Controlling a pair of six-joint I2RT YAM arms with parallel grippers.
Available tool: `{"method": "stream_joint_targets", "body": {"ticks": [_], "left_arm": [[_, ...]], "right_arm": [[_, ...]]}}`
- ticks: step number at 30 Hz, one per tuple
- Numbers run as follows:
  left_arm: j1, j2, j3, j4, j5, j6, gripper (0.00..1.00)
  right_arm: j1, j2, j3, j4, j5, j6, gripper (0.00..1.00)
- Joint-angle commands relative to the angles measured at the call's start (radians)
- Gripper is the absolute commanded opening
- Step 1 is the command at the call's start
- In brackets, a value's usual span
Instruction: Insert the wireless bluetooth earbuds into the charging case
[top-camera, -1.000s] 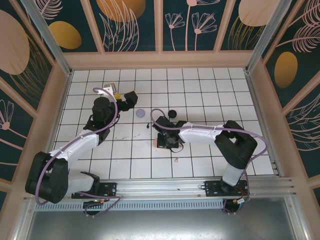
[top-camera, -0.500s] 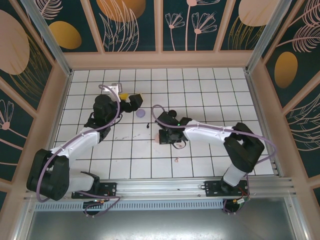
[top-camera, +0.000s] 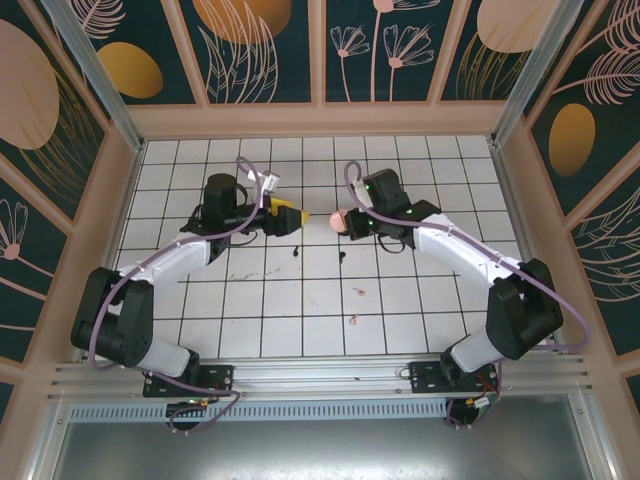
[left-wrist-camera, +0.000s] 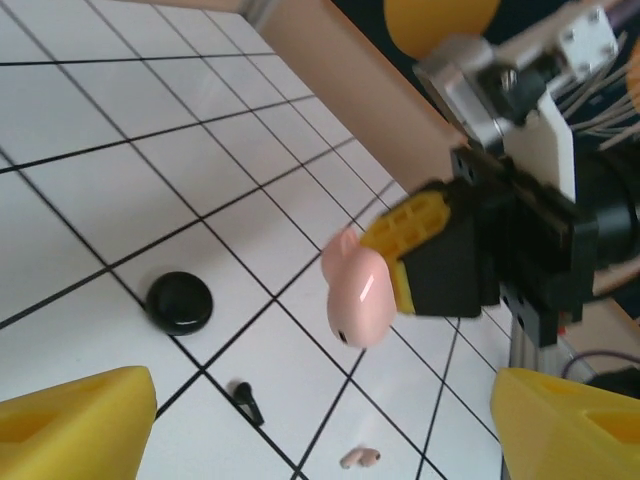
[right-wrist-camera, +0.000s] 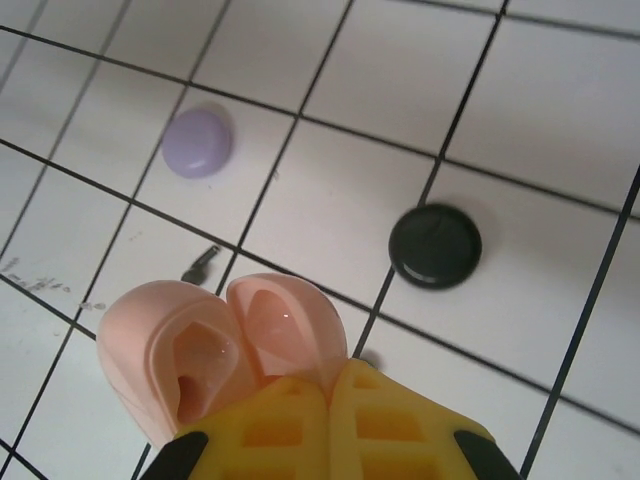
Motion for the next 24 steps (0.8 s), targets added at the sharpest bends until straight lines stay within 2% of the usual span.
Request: {"method": "stream_joint_targets", "body": {"ticks": [1, 7, 10, 24], "left_arm": [[0.005, 0.04, 0.08, -0.153, 0.139, 0.118, 0.81], [0.001, 0.131, 0.206, -0.352, 0.194, 0.252, 0.69], [-0.009, 0.173, 0.262, -0.434, 0.21, 0.314, 0.66], [-0.054, 0.324, 0.474, -0.724, 0.251, 0.509, 0.65]], "right_arm": [[-0.016, 0.008, 0.055, 0.007, -0.124, -0.162, 0.0], [-0.043, 0.057, 0.107, -0.049, -0.173, -0.255, 0.0], [-0.044, 0.063, 0.11, -0.05, -0.194, -0.272, 0.0], [-0.027, 0.083, 0.112, -0.058, -0.256, -0.292, 0.0]]}}
